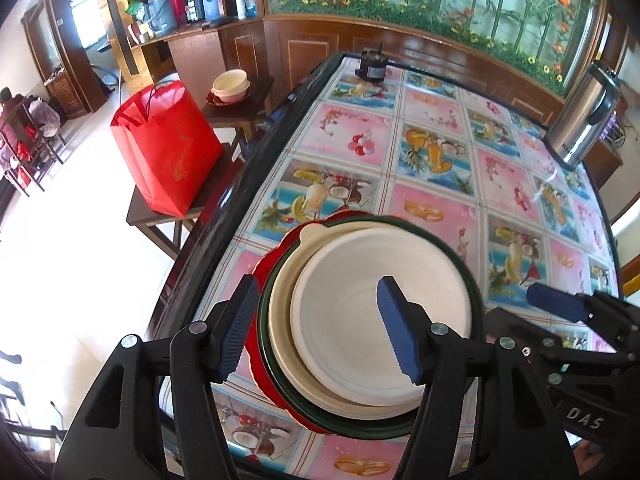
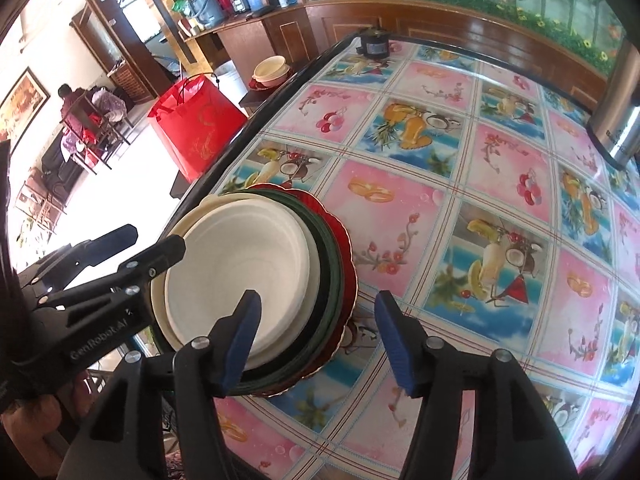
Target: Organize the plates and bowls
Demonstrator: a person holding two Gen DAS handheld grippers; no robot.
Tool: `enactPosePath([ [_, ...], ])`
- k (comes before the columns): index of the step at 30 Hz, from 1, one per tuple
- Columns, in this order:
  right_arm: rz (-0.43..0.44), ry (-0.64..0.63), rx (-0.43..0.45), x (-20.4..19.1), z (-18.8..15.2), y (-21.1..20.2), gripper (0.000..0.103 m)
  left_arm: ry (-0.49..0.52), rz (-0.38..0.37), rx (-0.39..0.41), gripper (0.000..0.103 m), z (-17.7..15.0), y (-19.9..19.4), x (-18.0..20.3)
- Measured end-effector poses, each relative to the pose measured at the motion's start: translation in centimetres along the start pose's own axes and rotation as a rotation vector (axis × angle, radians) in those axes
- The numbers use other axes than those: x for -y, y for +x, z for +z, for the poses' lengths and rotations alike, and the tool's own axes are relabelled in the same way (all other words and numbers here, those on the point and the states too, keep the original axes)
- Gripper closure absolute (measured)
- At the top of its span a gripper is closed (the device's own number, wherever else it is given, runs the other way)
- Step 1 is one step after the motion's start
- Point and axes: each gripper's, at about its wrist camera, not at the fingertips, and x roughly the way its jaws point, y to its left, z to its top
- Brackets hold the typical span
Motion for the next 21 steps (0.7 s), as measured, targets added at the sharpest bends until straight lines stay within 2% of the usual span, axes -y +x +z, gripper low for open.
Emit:
enactPosePath([
  [9, -0.020, 0.044, 0.013, 1.3, -1.1, -1.1, 0.038, 0.021, -0.041, 0.029, 0.041, 0.5, -1.0, 1.4],
  [21, -0.046, 0.080, 0.050, 1.2, -2.2, -1.5, 0.033, 0.058, -0.028, 0.038, 0.041, 0.2, -1.2, 2.3],
])
